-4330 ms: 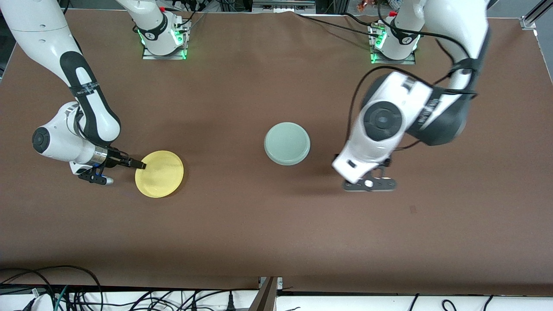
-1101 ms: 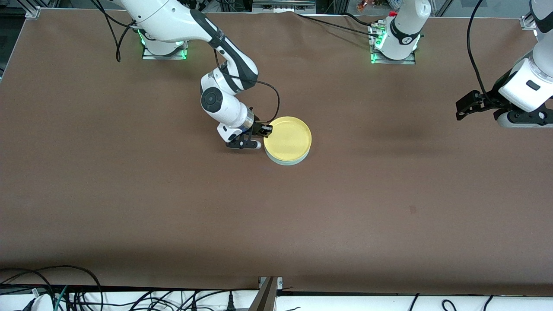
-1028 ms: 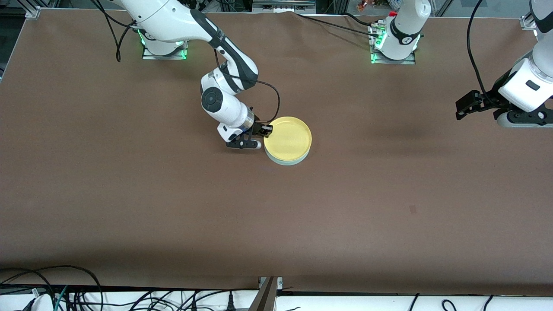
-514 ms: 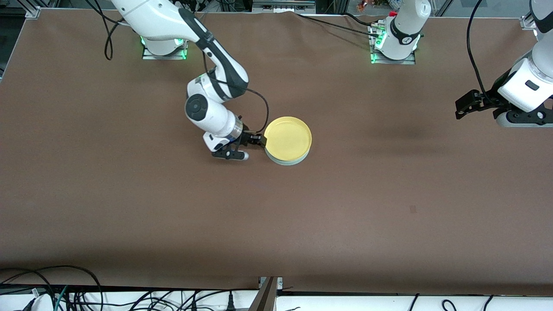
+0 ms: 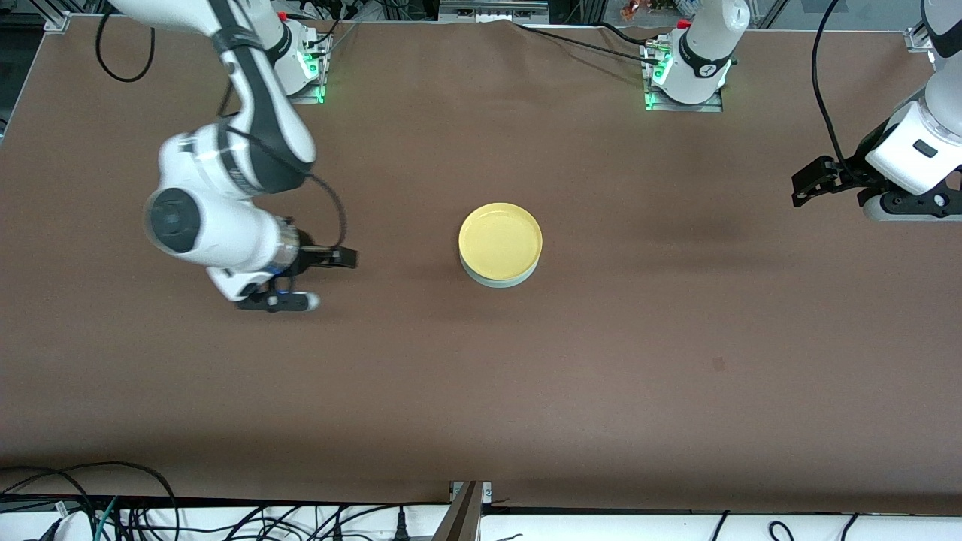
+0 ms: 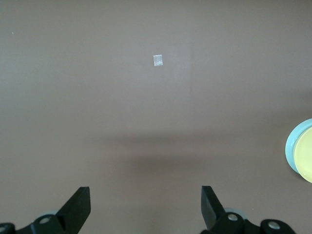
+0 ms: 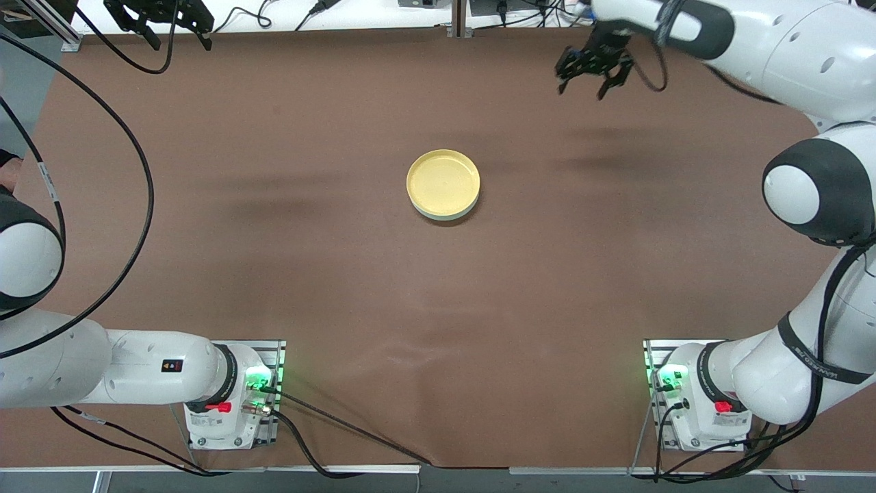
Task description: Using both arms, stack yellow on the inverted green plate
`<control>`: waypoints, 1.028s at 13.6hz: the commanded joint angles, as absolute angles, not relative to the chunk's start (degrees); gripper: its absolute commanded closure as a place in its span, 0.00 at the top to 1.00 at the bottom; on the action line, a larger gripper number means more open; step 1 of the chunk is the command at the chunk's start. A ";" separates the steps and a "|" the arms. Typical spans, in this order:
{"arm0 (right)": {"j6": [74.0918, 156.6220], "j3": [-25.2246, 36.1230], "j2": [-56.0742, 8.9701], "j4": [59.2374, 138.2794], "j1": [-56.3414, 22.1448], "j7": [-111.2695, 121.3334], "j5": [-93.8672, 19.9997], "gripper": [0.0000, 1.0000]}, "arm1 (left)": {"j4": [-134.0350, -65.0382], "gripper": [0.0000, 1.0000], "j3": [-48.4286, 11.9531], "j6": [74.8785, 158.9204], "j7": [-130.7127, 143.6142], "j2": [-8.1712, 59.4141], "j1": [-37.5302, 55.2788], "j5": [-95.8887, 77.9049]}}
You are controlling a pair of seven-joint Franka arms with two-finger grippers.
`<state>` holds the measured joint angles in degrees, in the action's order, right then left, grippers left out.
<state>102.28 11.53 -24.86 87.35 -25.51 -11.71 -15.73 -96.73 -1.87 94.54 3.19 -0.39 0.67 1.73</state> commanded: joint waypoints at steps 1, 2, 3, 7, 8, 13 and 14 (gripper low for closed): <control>93.81 17.38 -25.75 81.66 -26.02 -5.92 -11.80 1.00 | -96.42 1.00 -1.67 93.87 3.43 -0.70 0.79 0.09; 91.87 19.32 -25.49 80.52 -26.02 -2.32 -10.21 1.00 | -96.42 1.00 -1.67 93.78 3.51 -0.79 0.79 0.09; 90.02 20.99 -25.14 79.64 -26.10 -0.20 -9.85 1.00 | -96.33 1.00 -1.67 93.78 3.52 -0.79 0.79 0.09; 88.42 19.71 -18.38 80.41 -22.25 -0.18 -5.63 1.00 | -96.33 1.00 -1.67 93.26 3.43 -0.79 0.79 0.09; 88.07 17.08 -16.80 80.94 -19.63 -0.09 -4.93 1.00 | -96.33 1.00 -1.67 93.16 3.51 -0.79 0.79 0.09; 85.96 8.79 -6.95 81.21 -11.87 0.35 1.58 1.00 | -96.33 1.00 -1.67 93.16 3.52 -0.79 0.79 0.09; 85.61 8.70 -5.38 81.65 -11.87 0.26 1.84 1.00 | -96.33 1.00 -1.67 93.16 3.52 -0.79 0.79 0.09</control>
<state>86.26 10.48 -9.69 79.44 -12.71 -0.07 0.43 -96.73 -1.87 94.11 3.23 -0.39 0.67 1.73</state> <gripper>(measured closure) 0.000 0.000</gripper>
